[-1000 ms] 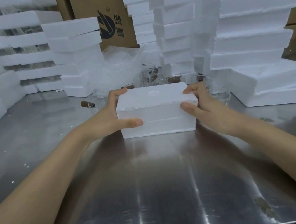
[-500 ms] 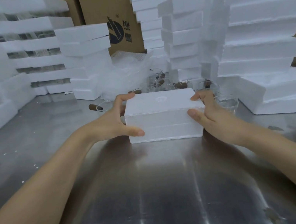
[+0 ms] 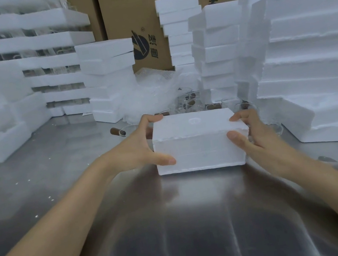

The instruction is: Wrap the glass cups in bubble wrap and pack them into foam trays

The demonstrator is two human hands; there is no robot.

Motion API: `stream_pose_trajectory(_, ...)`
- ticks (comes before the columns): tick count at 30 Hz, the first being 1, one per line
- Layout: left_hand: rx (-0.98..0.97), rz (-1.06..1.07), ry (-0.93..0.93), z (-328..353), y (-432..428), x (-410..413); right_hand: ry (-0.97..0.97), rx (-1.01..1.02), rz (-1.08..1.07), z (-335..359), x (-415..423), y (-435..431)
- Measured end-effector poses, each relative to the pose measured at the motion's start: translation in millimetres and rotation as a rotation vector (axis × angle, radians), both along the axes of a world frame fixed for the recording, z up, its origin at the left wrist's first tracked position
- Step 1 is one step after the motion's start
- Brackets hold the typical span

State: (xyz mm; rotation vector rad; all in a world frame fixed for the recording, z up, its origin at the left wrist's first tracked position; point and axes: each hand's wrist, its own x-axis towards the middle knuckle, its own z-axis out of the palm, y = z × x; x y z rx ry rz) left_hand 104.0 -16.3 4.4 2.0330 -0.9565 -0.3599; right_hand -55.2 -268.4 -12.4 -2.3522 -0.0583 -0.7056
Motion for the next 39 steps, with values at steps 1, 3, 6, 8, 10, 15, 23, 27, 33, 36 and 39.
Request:
stream_pose_trajectory(1, -0.009, -0.001, -0.002, 4.4, 1.9, -1.1, -0.042, 0.012, -0.003, 2.9, -0.9, 2.4)
stream_pose_trajectory(3, -0.047, 0.011, -0.014, 16.7, 9.9, -2.7, -0.126, 0.086, 0.052, 8.2, -1.6, 8.7)
stream_pose_trajectory(6, -0.218, 0.073, -0.030, 44.9, 28.4, -4.2, -0.222, 0.285, 0.143, 6.6, 1.0, 18.4)
stream_pose_trajectory(8, -0.393, 0.171, -0.020, 70.4, 36.0, 3.7, -0.221, 0.247, 0.159, -1.3, 2.4, 23.5)
stream_pose_trajectory(10, -0.503, 0.339, -0.049, 102.5, 36.6, 21.4, -0.124, 0.117, 0.175, -11.2, 4.7, 26.8)
stream_pose_trajectory(15, -0.447, 0.683, -0.373, 188.4, 18.3, 90.7, 0.080, -0.073, 0.242, -21.4, 10.6, 22.2)
stream_pose_trajectory(23, -0.163, 0.936, -0.429, 231.8, -11.5, 178.4, 0.112, -0.110, 0.216, -15.4, 17.4, 17.8)
stream_pose_trajectory(27, -0.072, 0.945, -0.403, 218.8, -15.8, 205.6, 0.065, -0.125, 0.178, -14.0, 17.1, 20.3)
stream_pose_trajectory(33, -0.085, 0.976, -0.364, 213.7, -13.9, 221.9, 0.061, -0.144, 0.169, -14.9, 18.3, 22.6)
stream_pose_trajectory(36, -0.144, 0.961, -0.398, 215.2, -14.0, 225.1, 0.062, -0.122, 0.156, -15.5, 17.8, 22.3)
stream_pose_trajectory(39, -0.106, 0.963, -0.386, 211.9, -18.0, 229.9, 0.073, -0.125, 0.162, -16.6, 19.0, 21.4)
